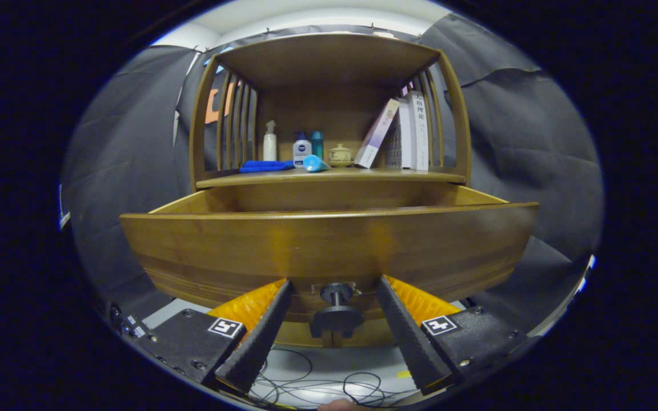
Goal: Pull open the drawer, take out the items inside it, and place them on the countertop above the cabinet.
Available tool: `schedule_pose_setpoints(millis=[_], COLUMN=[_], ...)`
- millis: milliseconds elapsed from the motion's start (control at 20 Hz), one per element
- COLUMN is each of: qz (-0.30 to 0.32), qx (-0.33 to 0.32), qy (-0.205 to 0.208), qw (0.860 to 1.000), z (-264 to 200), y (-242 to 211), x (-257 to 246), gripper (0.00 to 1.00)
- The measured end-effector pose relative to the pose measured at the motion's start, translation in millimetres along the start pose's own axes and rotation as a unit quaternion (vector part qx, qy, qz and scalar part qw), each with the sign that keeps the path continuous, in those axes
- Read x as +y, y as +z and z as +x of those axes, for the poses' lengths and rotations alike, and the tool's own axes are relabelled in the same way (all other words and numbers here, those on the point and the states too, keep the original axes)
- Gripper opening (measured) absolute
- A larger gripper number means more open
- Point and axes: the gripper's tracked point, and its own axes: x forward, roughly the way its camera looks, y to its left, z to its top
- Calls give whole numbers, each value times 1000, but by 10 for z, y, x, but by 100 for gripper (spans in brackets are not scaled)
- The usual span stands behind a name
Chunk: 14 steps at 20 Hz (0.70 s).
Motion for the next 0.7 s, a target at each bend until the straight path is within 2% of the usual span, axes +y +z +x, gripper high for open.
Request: schedule_pose_setpoints(millis=[500,700], qz=[20,6], qx=[36,45], qy=[4,-3], qw=[999,999], z=[685,988], y=[330,420], x=[36,37], gripper=[99,99])
